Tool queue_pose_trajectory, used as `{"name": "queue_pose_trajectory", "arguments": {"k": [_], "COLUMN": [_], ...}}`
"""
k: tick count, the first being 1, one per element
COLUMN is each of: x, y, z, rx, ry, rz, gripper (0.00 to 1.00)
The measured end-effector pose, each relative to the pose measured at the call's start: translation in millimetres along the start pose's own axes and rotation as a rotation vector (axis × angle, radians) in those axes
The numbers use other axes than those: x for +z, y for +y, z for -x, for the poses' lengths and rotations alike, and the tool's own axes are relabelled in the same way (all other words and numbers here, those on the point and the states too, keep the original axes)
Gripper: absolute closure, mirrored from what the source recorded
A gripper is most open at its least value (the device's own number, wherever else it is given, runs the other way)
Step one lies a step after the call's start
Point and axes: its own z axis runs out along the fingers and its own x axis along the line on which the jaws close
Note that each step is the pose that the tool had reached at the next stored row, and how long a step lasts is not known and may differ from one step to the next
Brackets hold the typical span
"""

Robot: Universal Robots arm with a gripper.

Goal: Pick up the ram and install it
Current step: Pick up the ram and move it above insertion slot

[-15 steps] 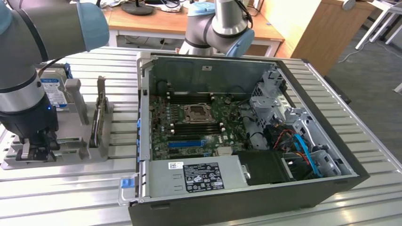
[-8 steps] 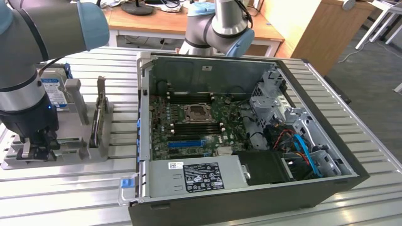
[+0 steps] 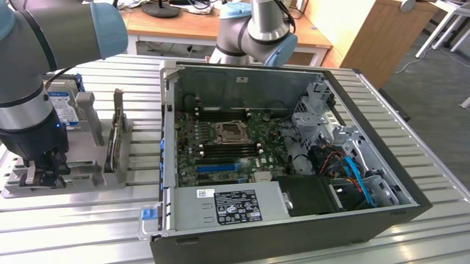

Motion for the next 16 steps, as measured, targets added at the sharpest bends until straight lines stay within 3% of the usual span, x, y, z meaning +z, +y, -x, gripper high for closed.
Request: {"name": "queue_pose_trajectory", "arguments": {"k": [5, 6, 16], "x": [0.0, 0.0, -1.1], "y": [0.0, 0.0, 0.0], "z": [0.0, 0.0, 0.1], "rx": [0.0, 0.0, 0.0], "ry": [0.0, 0.0, 0.0], "rz": [0.0, 0.0, 0.0], "gripper": [0.65, 0.73, 0.73]}}
